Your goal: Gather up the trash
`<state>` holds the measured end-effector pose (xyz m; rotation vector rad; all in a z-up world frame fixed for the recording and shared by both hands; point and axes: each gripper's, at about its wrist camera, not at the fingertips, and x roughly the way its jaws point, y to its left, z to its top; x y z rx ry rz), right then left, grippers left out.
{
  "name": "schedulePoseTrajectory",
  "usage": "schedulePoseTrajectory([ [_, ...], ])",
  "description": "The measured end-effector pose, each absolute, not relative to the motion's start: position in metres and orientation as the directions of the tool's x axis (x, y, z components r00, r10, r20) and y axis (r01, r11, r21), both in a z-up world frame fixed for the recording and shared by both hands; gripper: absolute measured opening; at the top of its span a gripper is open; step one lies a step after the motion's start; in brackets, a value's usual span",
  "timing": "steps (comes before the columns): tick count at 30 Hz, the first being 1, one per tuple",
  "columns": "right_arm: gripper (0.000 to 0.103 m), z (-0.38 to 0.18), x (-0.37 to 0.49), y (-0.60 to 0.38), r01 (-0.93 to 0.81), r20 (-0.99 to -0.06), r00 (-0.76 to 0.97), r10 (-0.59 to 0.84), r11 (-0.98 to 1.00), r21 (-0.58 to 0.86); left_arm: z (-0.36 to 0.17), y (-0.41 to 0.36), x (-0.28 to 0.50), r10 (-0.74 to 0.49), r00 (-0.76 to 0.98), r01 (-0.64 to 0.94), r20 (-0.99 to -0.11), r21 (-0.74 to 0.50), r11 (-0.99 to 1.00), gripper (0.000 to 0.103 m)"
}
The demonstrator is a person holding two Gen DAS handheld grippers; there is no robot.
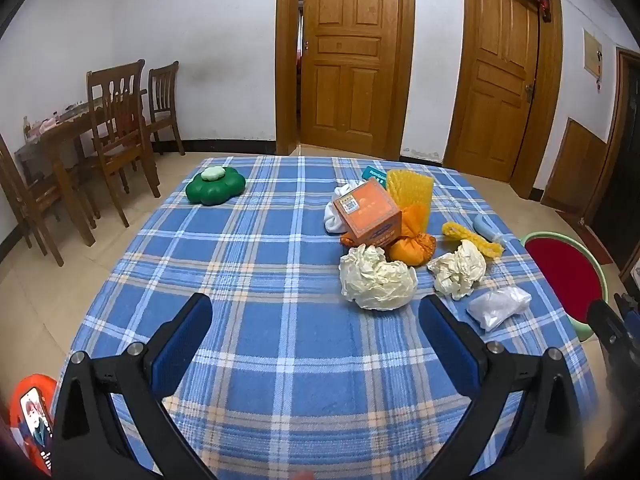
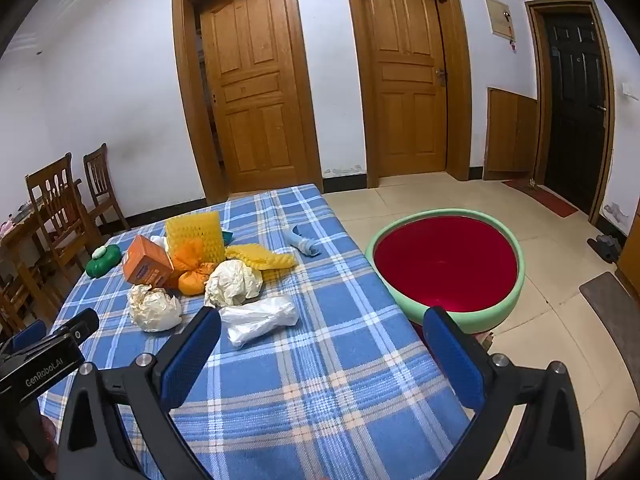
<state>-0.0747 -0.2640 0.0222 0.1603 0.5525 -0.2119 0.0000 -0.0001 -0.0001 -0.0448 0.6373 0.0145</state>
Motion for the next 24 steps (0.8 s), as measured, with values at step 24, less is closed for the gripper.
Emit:
schedulePoseTrajectory([
  [24,0.103,0.0190,-0.0730,-0.2639,0.254,-0.561,0.813,-0.158,0.962,0.097,-0.0061,0.0054,0.0023,-0.011,0.788,-0.037,-0.616,-0.065,0.997,0.102],
])
